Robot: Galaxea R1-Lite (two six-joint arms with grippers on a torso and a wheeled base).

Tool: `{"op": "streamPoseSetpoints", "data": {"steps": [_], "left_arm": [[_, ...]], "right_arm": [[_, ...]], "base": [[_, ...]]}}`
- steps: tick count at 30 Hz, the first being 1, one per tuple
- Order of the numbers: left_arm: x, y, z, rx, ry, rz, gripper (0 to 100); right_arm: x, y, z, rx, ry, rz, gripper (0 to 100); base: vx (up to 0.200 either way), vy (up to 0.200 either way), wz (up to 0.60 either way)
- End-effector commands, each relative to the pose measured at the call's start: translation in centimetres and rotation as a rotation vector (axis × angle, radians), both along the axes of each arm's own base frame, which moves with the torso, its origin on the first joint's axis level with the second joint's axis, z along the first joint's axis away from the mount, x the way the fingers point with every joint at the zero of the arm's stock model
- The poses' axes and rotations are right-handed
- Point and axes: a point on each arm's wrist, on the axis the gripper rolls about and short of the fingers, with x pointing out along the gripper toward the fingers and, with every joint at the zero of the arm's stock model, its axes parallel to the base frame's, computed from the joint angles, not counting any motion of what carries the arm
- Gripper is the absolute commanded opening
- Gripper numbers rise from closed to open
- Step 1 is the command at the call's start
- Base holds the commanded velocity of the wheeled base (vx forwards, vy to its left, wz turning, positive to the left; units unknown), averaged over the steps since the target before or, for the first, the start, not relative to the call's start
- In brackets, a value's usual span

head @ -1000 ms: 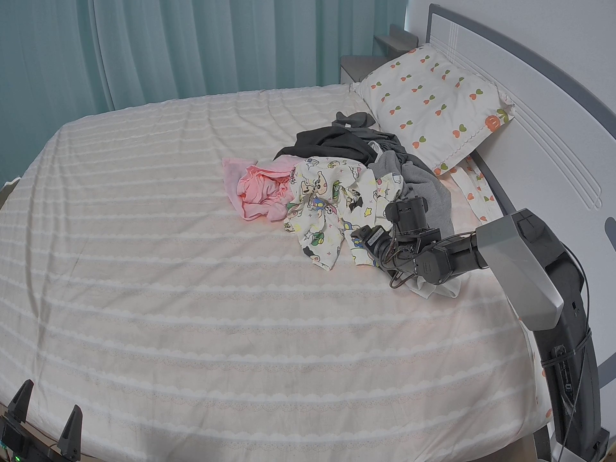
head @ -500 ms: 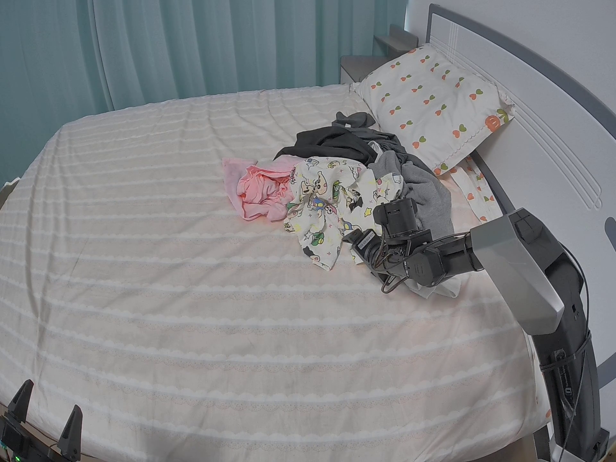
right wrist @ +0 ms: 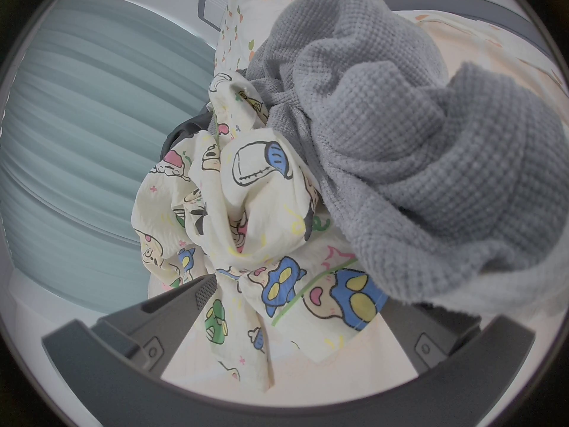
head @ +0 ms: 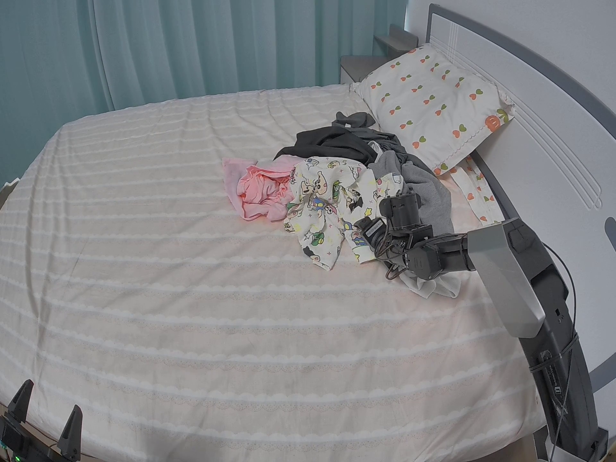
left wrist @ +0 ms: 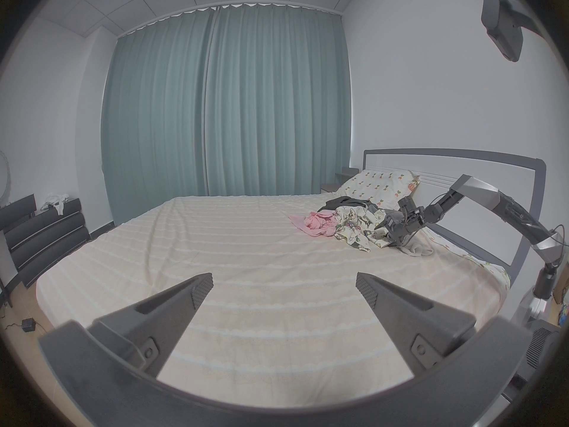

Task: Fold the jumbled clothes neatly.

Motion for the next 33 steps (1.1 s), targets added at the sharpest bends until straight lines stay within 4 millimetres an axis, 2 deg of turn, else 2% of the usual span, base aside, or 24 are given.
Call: {"op": "streamPoseSetpoints", "data": {"steps": [1, 2, 7, 13, 16, 18, 22, 24, 28, 33], "left_arm": [[0.0, 0.0, -0.3, 0.0, -0.002, 0.0, 100], [0.0, 0.0, -0.3, 0.0, -0.002, 0.0, 100], [0.0, 0.0, -0.3, 0.0, -0.002, 0.0, 100], [0.0, 0.0, -0.3, 0.0, -0.002, 0.0, 100], [0.0, 0.0, -0.3, 0.0, -0.002, 0.0, 100], [0.0, 0.0, -0.3, 0.0, -0.002, 0.0, 100], [0.0, 0.0, -0.3, 0.0, -0.002, 0.0, 100], [0.0, 0.0, -0.3, 0.0, -0.002, 0.0, 100], [0.0, 0.0, -0.3, 0.0, -0.002, 0.0, 100], [0.0, 0.0, -0.3, 0.0, -0.002, 0.0, 100]], "right_arm": [[0.2, 0.3, -2.3, -0.027, 0.029, 0.011, 100], [0.1, 0.4, -2.7, -0.041, 0.041, 0.015, 0], [-0.4, 0.9, -4.2, -0.073, 0.094, 0.031, 0], [-0.5, 1.2, -3.3, -0.067, 0.084, 0.038, 0], [-0.6, 1.3, -1.1, -0.047, 0.047, 0.037, 0], [-1.0, 1.6, 2.6, -0.015, -0.02, 0.044, 0], [-3.2, 1.6, 5.0, -0.017, -0.004, 0.06, 0], [-4.3, 1.6, 5.6, -0.018, 0.009, 0.077, 0], [-6.0, 1.3, 5.2, -0.031, 0.028, 0.09, 0], [-10.5, 1.0, 5.5, -0.021, 0.055, 0.161, 0]], "base": [[0.0, 0.0, 0.0], [0.0, 0.0, 0.0], [0.0, 0.0, 0.0], [0.0, 0.0, 0.0], [0.0, 0.0, 0.0], [0.0, 0.0, 0.0], [0.0, 0.0, 0.0], [0.0, 0.0, 0.0], [0.0, 0.0, 0.0], [0.0, 0.0, 0.0]]}}
